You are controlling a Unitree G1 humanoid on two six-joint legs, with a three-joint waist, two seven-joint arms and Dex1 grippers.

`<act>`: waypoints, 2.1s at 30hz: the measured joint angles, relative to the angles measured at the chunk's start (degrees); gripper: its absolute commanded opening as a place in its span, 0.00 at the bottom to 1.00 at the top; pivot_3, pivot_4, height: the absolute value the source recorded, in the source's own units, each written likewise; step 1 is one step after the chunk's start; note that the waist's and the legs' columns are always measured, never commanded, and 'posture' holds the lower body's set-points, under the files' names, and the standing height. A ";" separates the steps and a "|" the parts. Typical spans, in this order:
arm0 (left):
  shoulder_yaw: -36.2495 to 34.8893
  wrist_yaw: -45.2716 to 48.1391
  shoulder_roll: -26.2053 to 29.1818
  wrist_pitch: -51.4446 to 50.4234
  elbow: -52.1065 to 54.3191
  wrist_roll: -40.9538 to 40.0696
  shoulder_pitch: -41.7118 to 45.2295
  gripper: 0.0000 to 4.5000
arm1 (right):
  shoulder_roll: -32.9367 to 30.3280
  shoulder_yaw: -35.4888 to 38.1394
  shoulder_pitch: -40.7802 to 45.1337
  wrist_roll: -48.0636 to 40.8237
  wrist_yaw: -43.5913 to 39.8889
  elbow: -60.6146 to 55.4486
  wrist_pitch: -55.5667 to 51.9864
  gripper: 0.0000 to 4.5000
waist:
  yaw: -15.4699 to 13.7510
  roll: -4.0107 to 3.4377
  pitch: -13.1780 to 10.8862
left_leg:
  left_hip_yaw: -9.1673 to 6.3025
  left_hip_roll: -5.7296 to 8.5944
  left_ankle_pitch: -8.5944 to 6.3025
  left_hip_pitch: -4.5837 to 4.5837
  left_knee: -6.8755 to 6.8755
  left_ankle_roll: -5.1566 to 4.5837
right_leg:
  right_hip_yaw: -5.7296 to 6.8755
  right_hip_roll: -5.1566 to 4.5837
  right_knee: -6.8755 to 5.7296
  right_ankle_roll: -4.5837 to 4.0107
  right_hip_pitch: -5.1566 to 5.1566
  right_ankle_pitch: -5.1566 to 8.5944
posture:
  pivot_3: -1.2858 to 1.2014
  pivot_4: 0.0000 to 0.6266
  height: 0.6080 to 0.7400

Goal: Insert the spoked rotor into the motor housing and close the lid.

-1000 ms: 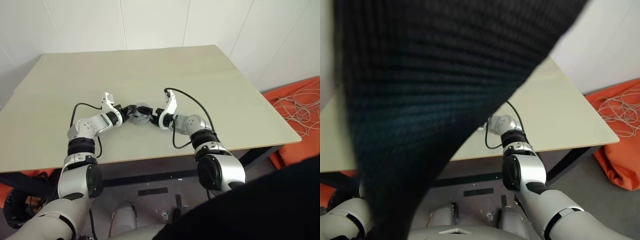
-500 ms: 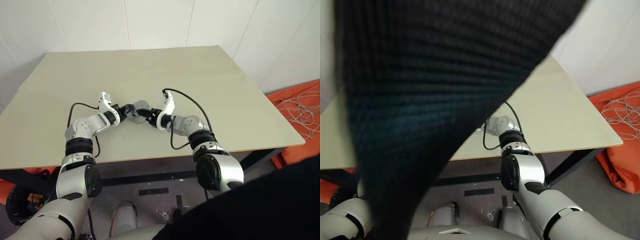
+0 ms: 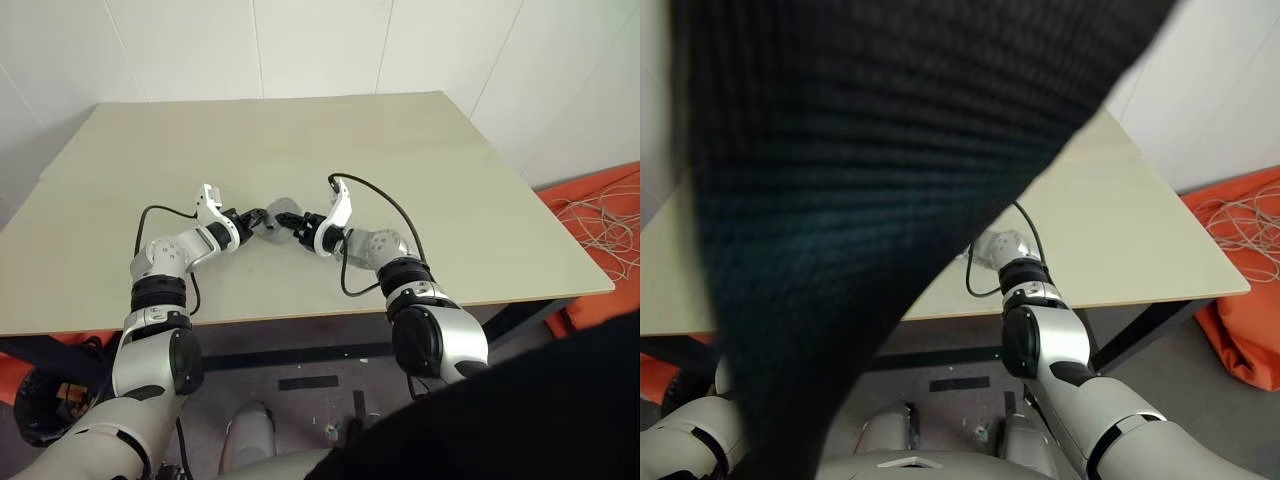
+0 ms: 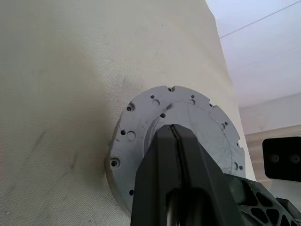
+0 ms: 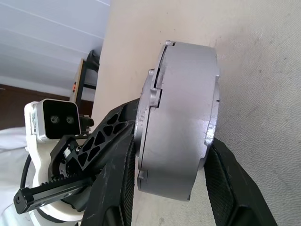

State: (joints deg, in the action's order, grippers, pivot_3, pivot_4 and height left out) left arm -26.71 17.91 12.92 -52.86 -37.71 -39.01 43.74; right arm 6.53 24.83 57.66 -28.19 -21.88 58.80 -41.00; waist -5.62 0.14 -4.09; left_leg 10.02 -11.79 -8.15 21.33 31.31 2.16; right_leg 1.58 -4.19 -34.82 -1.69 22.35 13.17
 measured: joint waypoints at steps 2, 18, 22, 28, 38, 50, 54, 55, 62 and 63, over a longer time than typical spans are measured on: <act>0.00 0.03 0.00 0.08 -0.09 0.10 0.00 0.00 | -0.03 0.41 0.24 -0.25 0.33 0.54 0.37 0.44 | -0.02 0.00 0.00 | 0.00 0.00 0.00 0.00 0.00 0.00 | 0.00 0.00 0.00 0.00 0.00 0.00 | 0.52 0.00 1.00; -0.09 1.01 -0.17 0.51 -0.50 0.09 -1.08 0.00 | -1.19 5.42 2.20 -4.00 3.48 4.17 4.61 0.44 | -0.70 0.00 0.00 | 0.01 0.02 0.01 0.37 0.08 0.01 | 0.14 -0.03 0.02 0.00 0.20 0.00 | 0.52 0.00 1.00; -0.08 1.25 -0.24 0.50 -0.50 0.04 -1.11 0.00 | -1.55 5.81 2.46 -4.23 3.55 4.20 5.08 0.44 | -1.32 0.00 0.00 | 0.02 0.01 0.01 0.59 0.17 0.01 | 0.26 -0.03 0.00 0.00 0.33 -0.01 | 0.52 0.00 1.00; -0.10 1.42 -0.24 0.52 -0.50 0.03 -1.11 0.00 | -1.70 5.83 2.46 -4.26 3.88 4.22 5.66 0.43 | -1.56 0.00 0.00 | 0.01 0.00 0.01 0.64 0.27 0.01 | 0.29 -0.03 -0.05 0.01 0.34 -0.01 | 0.52 0.00 1.00; -0.11 1.60 -0.25 0.48 -0.48 0.01 -1.16 0.00 | -1.87 6.90 2.57 -5.43 4.32 4.85 5.76 0.42 | -1.63 0.00 0.00 | 0.00 0.00 0.02 0.68 0.32 0.01 | 0.30 -0.03 -0.09 0.01 0.34 -0.02 | 0.52 0.00 1.00; -0.96 2.39 -0.80 0.36 -0.37 -1.34 -1.36 0.00 | -4.58 16.14 3.78 -14.85 4.79 5.95 4.75 0.42 | -1.66 0.01 -0.01 | -0.03 -0.02 -0.01 1.21 0.56 -0.04 | 0.54 -0.01 -0.10 0.06 0.70 -0.06 | 0.52 0.00 1.00; -5.40 2.43 -1.33 -0.20 -0.47 -5.43 -1.14 0.00 | -4.67 16.98 4.31 -17.25 3.13 5.18 2.44 0.42 | -1.70 0.00 -0.01 | -0.09 -0.04 -0.12 1.57 0.95 -0.22 | 0.66 0.00 -0.32 0.03 0.90 -0.05 | 0.52 0.00 1.00; -6.44 2.27 -1.38 -0.23 -0.50 -6.33 -1.01 0.00 | -4.66 16.98 4.32 -17.50 2.83 4.72 1.86 0.42 | -1.76 0.00 -0.01 | -0.11 -0.04 -0.12 1.62 0.99 -0.22 | 0.69 -0.01 -0.33 0.01 0.91 -0.04 | 0.52 0.00 1.00; -15.02 0.21 -2.33 -0.22 -1.18 -14.86 1.08 0.00 | -4.58 15.45 4.30 -19.69 0.15 -0.79 -4.21 0.42 | -2.26 -0.01 -0.02 | -0.23 -0.06 -0.13 1.75 1.31 -0.22 | 0.77 -0.05 -0.55 0.01 0.91 -0.04 | 0.52 0.00 1.00; -16.06 -0.01 -2.57 -0.43 -1.17 -16.37 1.18 0.00 | -4.58 15.38 4.25 -19.85 0.13 -1.56 -4.80 0.42 | -2.36 -0.01 -0.02 | -0.23 -0.06 -0.13 1.74 1.35 -0.22 | 0.77 -0.07 -0.60 0.01 0.91 -0.04 | 0.52 0.00 1.00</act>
State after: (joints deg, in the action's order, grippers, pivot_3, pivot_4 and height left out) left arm -42.77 17.90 10.35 -53.28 -38.89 -55.39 44.92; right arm 1.94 40.21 61.91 -48.04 -21.74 57.24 -45.80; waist -7.98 0.13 -4.11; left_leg 9.79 -11.85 -8.28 23.08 32.65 1.94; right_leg 2.34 -4.26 -35.42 -1.69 23.27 13.13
